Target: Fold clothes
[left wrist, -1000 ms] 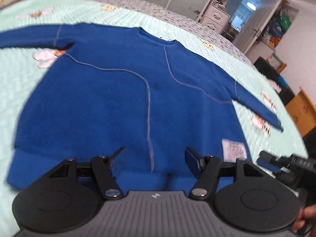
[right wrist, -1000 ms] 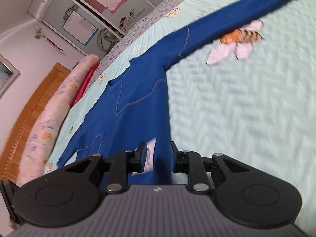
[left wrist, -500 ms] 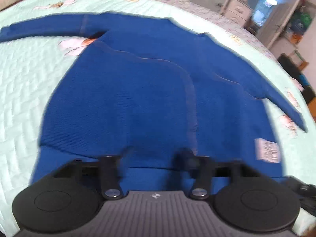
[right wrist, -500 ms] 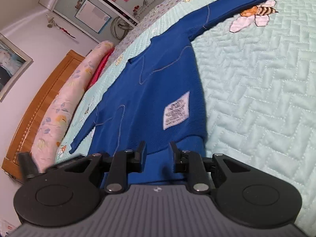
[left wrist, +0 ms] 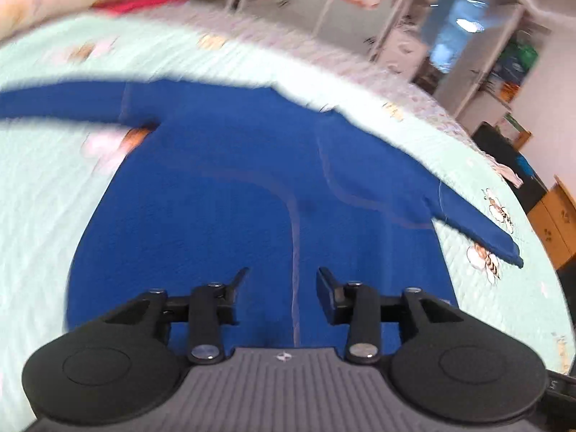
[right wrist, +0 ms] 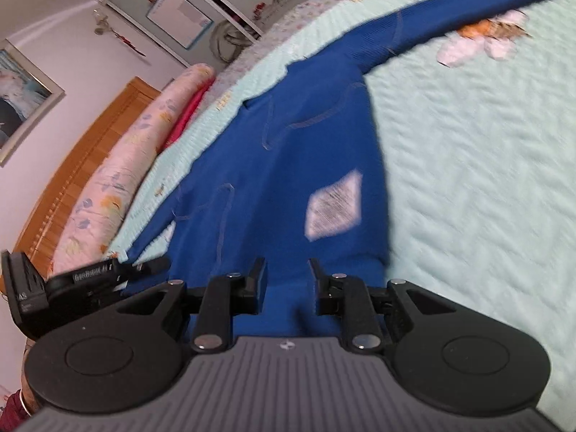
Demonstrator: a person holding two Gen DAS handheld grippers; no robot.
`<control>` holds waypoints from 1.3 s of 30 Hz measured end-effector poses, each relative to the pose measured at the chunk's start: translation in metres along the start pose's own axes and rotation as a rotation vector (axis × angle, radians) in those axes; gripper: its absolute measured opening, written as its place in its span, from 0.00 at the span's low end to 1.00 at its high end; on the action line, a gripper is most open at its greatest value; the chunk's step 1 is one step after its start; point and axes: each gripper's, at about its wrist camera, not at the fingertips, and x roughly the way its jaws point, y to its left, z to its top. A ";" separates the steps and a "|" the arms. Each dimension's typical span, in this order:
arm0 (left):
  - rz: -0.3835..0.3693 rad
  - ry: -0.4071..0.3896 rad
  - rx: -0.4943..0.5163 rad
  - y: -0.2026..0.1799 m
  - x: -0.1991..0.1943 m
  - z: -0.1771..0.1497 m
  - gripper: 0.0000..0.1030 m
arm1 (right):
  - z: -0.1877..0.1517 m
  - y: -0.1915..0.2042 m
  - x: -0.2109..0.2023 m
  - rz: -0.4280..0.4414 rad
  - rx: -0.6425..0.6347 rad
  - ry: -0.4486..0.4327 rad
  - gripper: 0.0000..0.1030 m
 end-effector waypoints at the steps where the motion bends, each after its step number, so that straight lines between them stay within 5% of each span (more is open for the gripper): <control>1: 0.030 0.009 0.009 0.001 0.013 0.002 0.47 | 0.003 0.004 0.006 0.014 -0.007 -0.004 0.24; 4: 0.156 0.073 0.026 0.017 0.047 -0.003 0.45 | 0.007 0.012 0.030 0.062 -0.020 0.027 0.24; 5: 0.193 0.081 0.013 0.028 0.052 -0.009 0.37 | 0.005 0.012 0.039 0.077 -0.021 0.053 0.24; 7: 0.176 0.048 -0.002 0.043 0.043 -0.017 0.29 | -0.007 0.006 0.049 0.066 -0.020 0.112 0.23; 9: 0.192 0.036 0.024 0.050 0.032 -0.022 0.19 | -0.020 -0.001 0.051 0.053 -0.025 0.142 0.10; 14: 0.167 0.039 -0.052 0.058 0.027 -0.018 0.18 | -0.018 -0.002 0.030 0.024 -0.042 0.192 0.06; 16: 0.164 0.042 -0.071 0.048 0.028 -0.011 0.24 | -0.009 0.005 0.023 0.005 -0.051 0.178 0.13; 22: -0.035 0.036 0.055 -0.019 0.035 -0.002 0.40 | 0.020 0.006 0.024 -0.031 -0.073 0.050 0.15; 26: -0.085 0.071 0.165 -0.056 0.062 -0.010 0.40 | 0.015 -0.007 0.035 -0.103 -0.078 0.049 0.14; 28: -0.063 0.109 0.184 -0.054 0.075 -0.016 0.40 | 0.008 -0.013 0.035 -0.120 -0.100 0.046 0.11; 33: 0.057 0.064 0.225 -0.020 0.068 -0.023 0.21 | -0.001 -0.018 0.025 -0.140 -0.136 0.039 0.07; 37: 0.054 0.071 0.101 0.001 0.055 -0.017 0.22 | -0.003 -0.016 0.022 -0.158 -0.156 0.040 0.07; 39: 0.012 0.067 0.112 -0.012 0.054 -0.011 0.37 | -0.002 -0.009 0.024 -0.169 -0.163 0.041 0.11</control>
